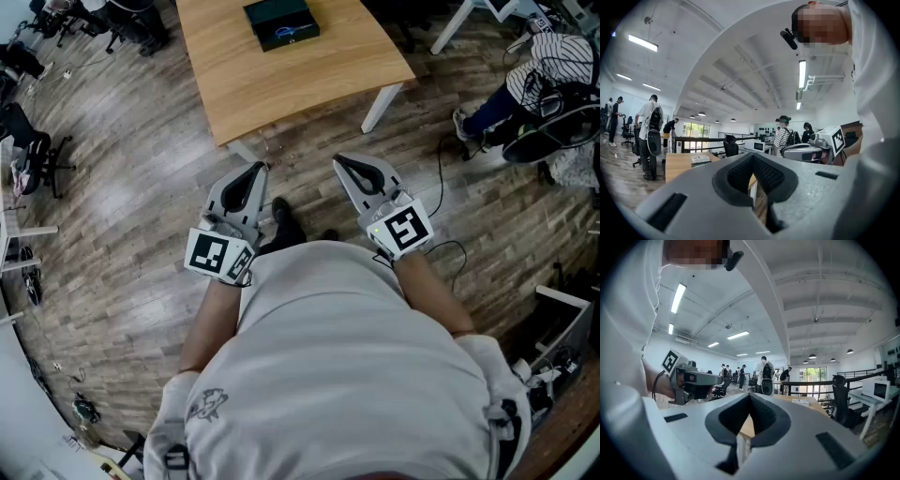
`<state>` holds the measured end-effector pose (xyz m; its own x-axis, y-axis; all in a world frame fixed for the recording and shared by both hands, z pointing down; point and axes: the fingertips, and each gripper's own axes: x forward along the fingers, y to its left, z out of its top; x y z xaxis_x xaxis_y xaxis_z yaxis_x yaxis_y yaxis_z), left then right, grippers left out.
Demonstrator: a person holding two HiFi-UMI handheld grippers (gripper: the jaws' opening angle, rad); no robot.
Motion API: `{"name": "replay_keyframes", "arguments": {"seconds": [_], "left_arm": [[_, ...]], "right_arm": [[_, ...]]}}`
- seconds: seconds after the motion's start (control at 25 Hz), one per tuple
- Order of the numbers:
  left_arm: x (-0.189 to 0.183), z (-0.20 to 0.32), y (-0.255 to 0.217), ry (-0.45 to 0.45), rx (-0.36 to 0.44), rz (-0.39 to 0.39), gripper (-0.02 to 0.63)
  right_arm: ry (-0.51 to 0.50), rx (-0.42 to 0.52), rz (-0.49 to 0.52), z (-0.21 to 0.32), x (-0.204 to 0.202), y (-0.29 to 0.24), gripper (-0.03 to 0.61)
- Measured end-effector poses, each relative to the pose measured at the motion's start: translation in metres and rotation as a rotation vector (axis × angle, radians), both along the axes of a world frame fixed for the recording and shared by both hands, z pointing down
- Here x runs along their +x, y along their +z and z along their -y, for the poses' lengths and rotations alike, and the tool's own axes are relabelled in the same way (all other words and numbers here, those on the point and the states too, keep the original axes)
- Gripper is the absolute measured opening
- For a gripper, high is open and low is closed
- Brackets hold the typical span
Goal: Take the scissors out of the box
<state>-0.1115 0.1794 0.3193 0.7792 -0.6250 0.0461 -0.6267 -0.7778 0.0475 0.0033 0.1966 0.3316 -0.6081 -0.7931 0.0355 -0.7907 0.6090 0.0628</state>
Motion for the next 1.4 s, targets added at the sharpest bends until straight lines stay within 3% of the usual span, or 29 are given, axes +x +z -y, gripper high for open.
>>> {"name": "replay_keyframes", "arguments": {"seconds": [0.76, 1.4], "left_arm": [[0.007, -0.001, 0.001, -0.014, 0.01, -0.007, 0.005], [0.0, 0.024, 0.009, -0.002, -0.019, -0.012, 0.005]], "right_arm": [[0.014, 0.002, 0.002, -0.005, 0.008, 0.004, 0.005], [0.063, -0.017, -0.008, 0.024, 0.006, 0.009, 0.005]]}}
